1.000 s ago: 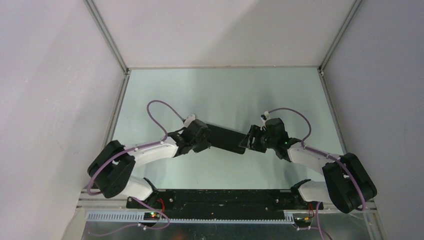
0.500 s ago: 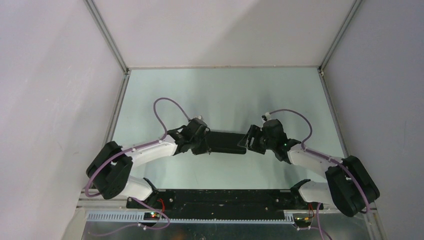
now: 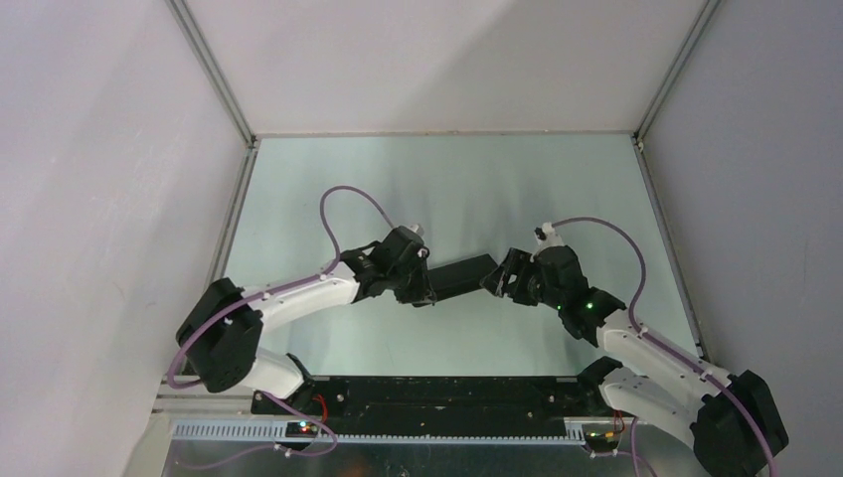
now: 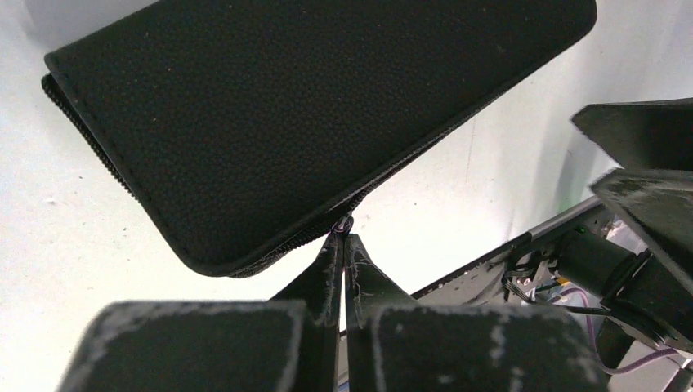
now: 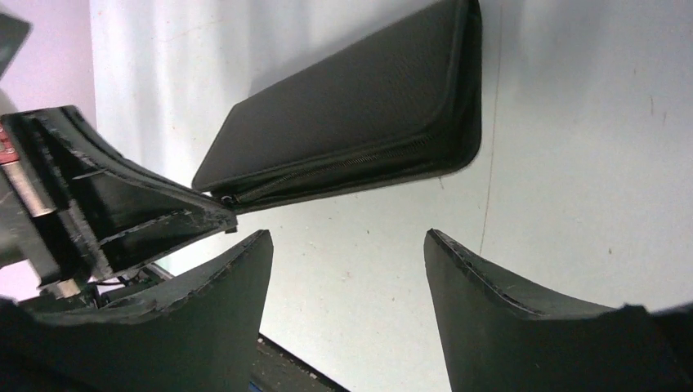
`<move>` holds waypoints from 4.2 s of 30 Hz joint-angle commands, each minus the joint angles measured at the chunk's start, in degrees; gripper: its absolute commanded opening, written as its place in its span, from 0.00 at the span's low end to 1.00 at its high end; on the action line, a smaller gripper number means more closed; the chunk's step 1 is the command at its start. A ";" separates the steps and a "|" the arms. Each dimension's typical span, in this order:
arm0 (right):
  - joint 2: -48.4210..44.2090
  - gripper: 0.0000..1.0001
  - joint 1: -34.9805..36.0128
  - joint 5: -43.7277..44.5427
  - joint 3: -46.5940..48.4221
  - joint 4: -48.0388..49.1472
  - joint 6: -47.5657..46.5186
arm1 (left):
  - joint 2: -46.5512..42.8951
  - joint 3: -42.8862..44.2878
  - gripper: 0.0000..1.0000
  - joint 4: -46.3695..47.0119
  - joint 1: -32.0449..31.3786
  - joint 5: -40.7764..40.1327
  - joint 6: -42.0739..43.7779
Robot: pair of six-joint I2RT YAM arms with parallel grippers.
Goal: Sort the hair-cutting tools
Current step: Zip the hairdressing tool bag at the center of the board, then reset both arms
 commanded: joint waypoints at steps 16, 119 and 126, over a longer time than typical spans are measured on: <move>10.37 0.74 0.45 -1.30 -5.10 20.24 27.20 | 5.04 8.97 0.00 -1.06 -4.57 2.98 1.94; 28.70 0.89 -20.68 -30.02 8.72 8.47 -4.29 | -63.32 -5.94 1.00 -29.64 10.29 -48.89 14.79; 7.70 0.99 -25.77 -12.28 10.79 -13.97 -15.04 | -72.50 -5.89 1.00 -29.82 10.23 -54.72 17.55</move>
